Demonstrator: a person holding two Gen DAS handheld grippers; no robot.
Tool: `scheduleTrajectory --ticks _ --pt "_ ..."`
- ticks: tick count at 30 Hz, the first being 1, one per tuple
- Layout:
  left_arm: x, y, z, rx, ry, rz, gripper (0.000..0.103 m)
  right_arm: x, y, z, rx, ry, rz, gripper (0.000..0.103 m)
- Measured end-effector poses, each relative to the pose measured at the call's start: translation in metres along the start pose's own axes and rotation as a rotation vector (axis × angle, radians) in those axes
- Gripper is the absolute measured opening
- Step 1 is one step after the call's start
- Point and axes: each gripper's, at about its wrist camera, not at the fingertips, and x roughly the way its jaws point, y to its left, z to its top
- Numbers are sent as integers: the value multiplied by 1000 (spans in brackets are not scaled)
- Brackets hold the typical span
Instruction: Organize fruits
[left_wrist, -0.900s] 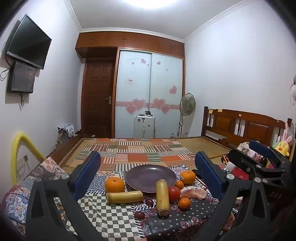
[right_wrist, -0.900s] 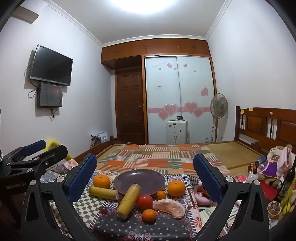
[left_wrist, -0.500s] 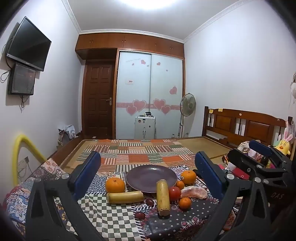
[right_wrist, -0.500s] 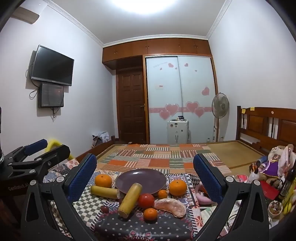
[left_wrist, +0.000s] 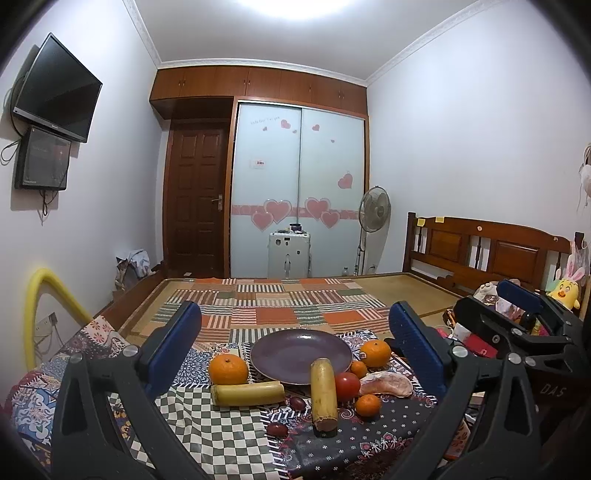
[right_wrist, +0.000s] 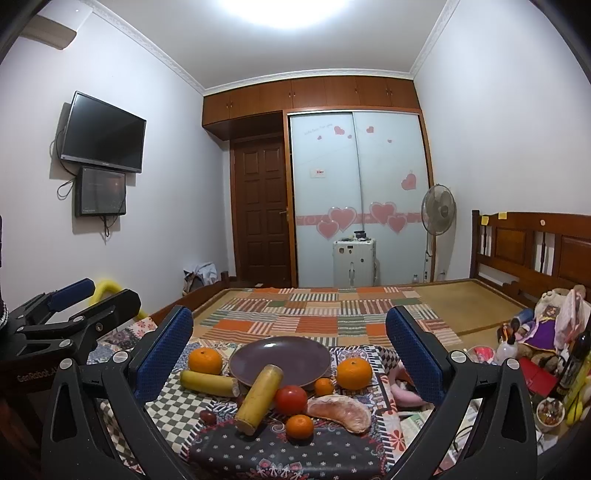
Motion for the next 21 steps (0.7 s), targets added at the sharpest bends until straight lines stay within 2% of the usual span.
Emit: scheduleTrajectory --ticks 21 --pt "1 -2 -6 8 3 -1 103 -2 2 -2 -11 -2 -9 103"
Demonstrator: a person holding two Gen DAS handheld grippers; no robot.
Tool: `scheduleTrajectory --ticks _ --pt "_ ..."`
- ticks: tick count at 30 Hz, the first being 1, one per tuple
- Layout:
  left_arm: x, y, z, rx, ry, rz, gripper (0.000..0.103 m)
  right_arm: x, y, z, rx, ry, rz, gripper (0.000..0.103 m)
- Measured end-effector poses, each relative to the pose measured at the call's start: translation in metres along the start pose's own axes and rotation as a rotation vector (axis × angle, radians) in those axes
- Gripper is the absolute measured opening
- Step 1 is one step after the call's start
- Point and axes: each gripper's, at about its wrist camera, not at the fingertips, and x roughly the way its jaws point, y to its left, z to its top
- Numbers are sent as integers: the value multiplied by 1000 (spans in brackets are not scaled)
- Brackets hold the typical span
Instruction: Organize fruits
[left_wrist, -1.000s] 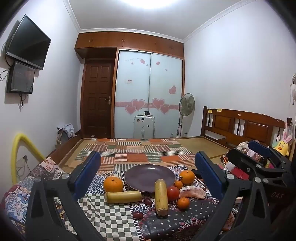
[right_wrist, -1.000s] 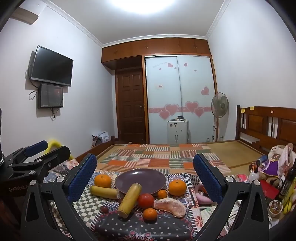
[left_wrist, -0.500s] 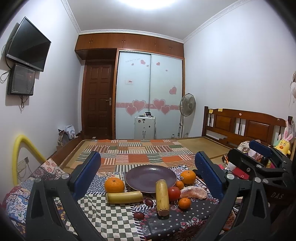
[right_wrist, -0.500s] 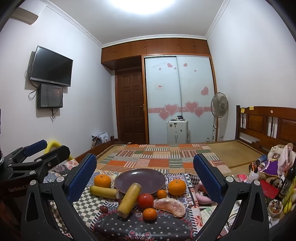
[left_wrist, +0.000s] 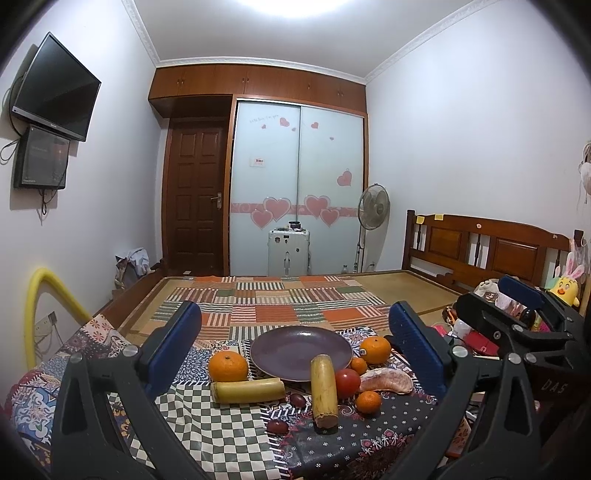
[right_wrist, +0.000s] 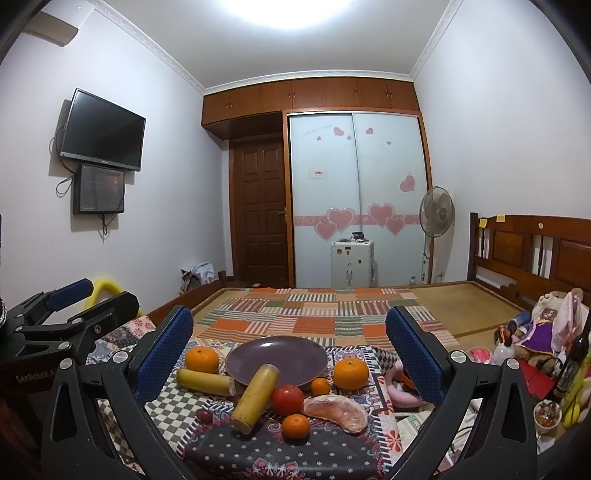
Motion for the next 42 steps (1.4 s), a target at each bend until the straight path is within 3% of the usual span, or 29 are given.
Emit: scheduleTrajectory --ticks 35,42 --pt "1 1 -1 -1 -2 -5 103 4 -4 1 11 3 1 103" --pt "9 3 -5 3 35 2 103 14 -7 -6 14 39 -2 103"
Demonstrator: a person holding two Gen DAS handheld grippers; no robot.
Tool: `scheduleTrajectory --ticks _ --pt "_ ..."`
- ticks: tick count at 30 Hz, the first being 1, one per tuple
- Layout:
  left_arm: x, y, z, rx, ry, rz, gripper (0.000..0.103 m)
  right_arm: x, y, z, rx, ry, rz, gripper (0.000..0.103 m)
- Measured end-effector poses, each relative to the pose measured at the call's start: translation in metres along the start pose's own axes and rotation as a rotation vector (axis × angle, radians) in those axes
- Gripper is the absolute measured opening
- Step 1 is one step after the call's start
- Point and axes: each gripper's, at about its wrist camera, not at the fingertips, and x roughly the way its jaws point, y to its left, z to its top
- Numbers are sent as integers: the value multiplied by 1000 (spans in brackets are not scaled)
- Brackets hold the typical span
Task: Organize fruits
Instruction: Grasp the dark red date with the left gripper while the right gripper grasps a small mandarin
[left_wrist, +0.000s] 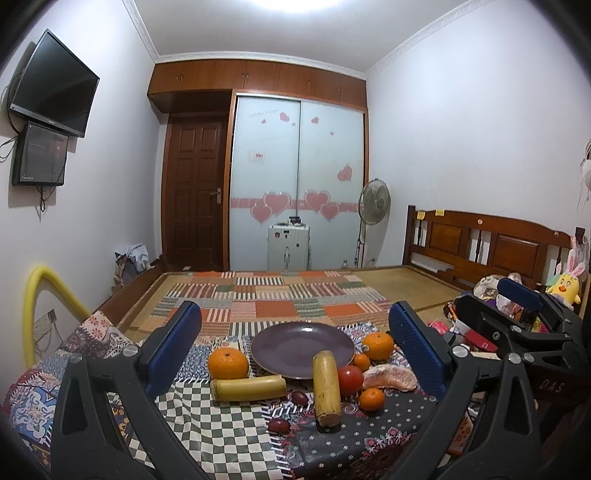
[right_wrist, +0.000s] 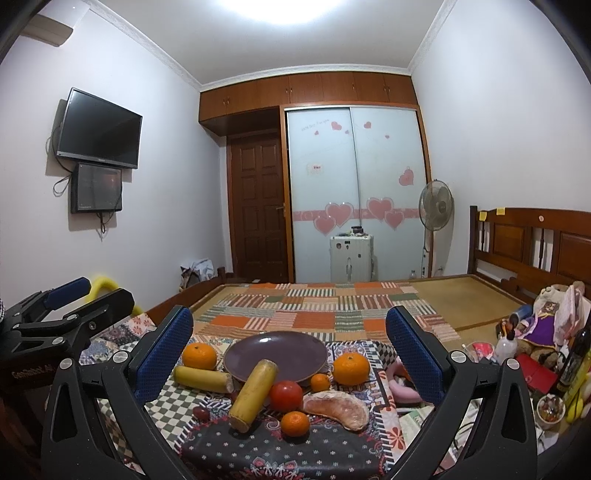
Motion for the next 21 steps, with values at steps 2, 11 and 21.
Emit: scheduleTrajectory --ticks 2,11,21 --pt "7 3 -3 2 31 0 103 6 -1 -4 -6 24 -2 103" --pt "45 32 -33 -35 213 10 103 41 -20 -43 -43 197 -44 103" --pt "89 48 -76 -25 402 18 91 72 -41 -76 -47 357 -18 99"
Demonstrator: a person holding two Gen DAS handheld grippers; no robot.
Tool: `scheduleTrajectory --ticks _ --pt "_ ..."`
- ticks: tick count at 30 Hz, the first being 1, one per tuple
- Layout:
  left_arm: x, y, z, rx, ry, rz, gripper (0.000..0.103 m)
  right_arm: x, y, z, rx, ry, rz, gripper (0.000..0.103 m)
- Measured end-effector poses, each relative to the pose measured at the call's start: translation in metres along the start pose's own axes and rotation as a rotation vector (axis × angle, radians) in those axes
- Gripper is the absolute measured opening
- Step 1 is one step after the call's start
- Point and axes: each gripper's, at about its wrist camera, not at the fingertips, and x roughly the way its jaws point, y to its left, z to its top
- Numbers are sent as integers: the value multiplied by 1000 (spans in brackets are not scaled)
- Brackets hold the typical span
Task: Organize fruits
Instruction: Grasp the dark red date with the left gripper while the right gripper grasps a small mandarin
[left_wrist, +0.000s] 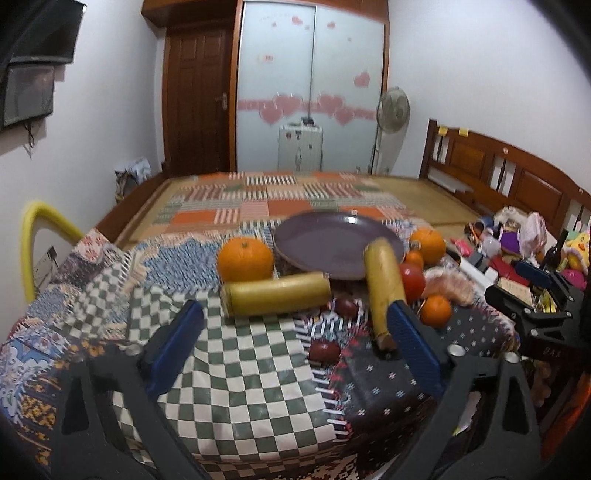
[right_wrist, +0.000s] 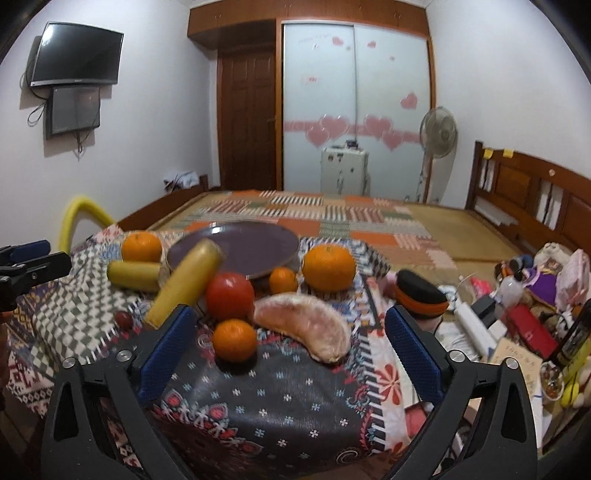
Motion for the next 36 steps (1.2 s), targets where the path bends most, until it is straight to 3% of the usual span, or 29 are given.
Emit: scheduleTrajectory --ticks 1,6,14,19,25,27,31,36 --pt "5 0 -2 3 21 -4 84 4 -1 -2 0 20 10 94" --pt "28 -4 -13 23 84 -13 79 19 3 -7 -1 61 63 75" --pt "46 -11 -24 29 133 -70 68 36 20 -9 -22 87 145 61" --pt "56 -16 -30 44 162 -92 50 45 24 -11 -32 116 165 54" --pt "67 -15 -32 33 189 -103 40 53 26 -13 -33 147 176 45" --pt "69 -16 -33 35 183 -103 38 55 25 -14 -32 153 174 37" --pt "69 -17 -33 42 180 -106 30 55 24 -14 -31 152 173 35" --pt "67 -18 -31 37 179 -107 28 53 24 -13 -30 142 166 35"
